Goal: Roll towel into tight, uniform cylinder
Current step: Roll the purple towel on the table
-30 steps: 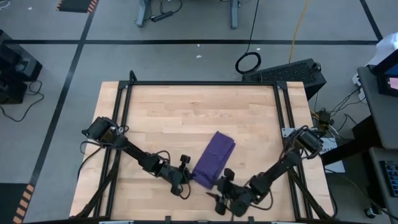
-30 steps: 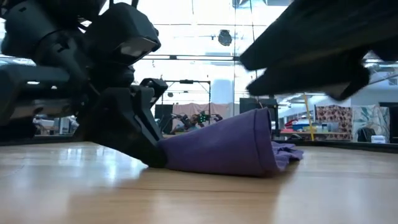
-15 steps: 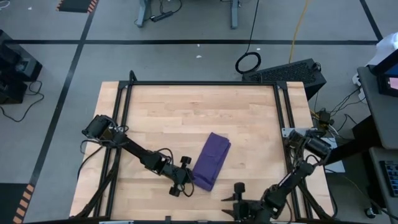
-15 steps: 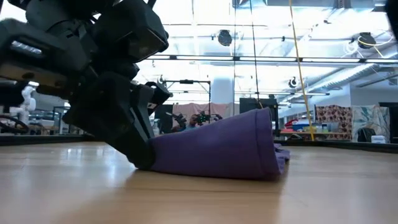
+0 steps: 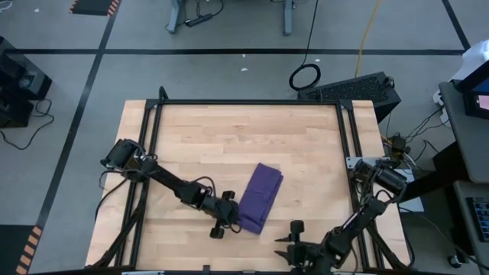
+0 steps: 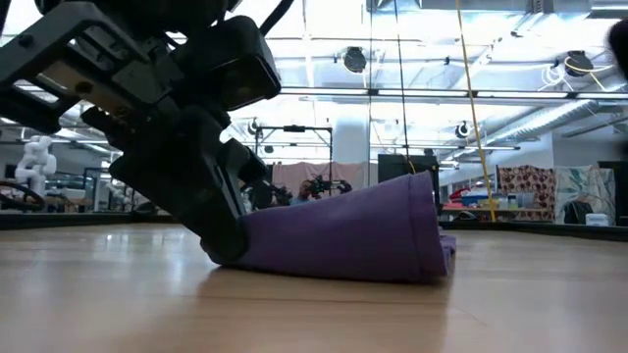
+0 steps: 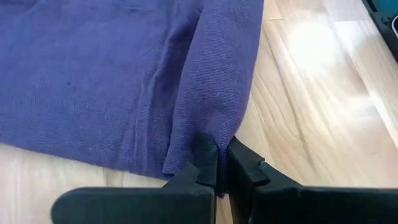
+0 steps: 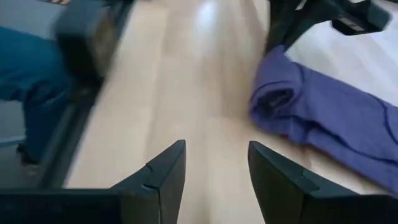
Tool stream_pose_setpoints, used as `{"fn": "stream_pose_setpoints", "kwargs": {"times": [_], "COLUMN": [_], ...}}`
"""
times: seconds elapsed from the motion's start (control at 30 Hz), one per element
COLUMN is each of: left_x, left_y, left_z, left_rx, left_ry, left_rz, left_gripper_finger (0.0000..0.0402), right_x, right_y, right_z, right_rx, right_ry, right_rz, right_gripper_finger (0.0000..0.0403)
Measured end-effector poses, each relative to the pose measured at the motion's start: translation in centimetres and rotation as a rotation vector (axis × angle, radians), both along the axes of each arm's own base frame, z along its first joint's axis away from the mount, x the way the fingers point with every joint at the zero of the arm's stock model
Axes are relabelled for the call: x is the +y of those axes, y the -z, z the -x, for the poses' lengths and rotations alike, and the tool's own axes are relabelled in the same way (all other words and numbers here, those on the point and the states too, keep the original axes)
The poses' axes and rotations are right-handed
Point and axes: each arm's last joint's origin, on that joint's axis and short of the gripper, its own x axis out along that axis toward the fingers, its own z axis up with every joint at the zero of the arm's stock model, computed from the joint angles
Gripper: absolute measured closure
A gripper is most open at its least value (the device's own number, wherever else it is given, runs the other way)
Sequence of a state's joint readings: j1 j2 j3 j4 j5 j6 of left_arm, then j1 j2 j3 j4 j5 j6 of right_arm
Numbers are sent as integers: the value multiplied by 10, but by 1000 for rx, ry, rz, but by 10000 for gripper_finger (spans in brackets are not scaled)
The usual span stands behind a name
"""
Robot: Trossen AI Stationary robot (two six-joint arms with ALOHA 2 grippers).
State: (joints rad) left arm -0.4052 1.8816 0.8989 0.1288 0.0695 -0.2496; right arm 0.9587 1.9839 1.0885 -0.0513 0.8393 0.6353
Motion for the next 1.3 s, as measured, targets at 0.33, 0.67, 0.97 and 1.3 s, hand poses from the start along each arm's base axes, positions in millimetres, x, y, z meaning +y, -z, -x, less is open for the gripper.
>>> {"fn": "stream_pose_setpoints", "kwargs": {"times": [0.33,0.67,0.97,1.3], "left_x": [1,3,3,3], "left_y": [0,0,0,-1], "left_z": [0,-1,-1,-2], "left_rx": [17,37,40,22], "left_ry": [-1,-49,-55,-52], "left_rz": [32,69,73,77], "left_gripper_finger": [390,382,377,375], "right_x": [-26,-57,-59,-59], "right_y": [-11,-11,15,29], "right_z": [-49,-81,-89,-88], "right_rx": [-60,13,12,1], "right_ry": [-52,-142,-66,71], "right_rz": [70,61,-17,-89], "right_gripper_finger": [188,177,195,222]}}
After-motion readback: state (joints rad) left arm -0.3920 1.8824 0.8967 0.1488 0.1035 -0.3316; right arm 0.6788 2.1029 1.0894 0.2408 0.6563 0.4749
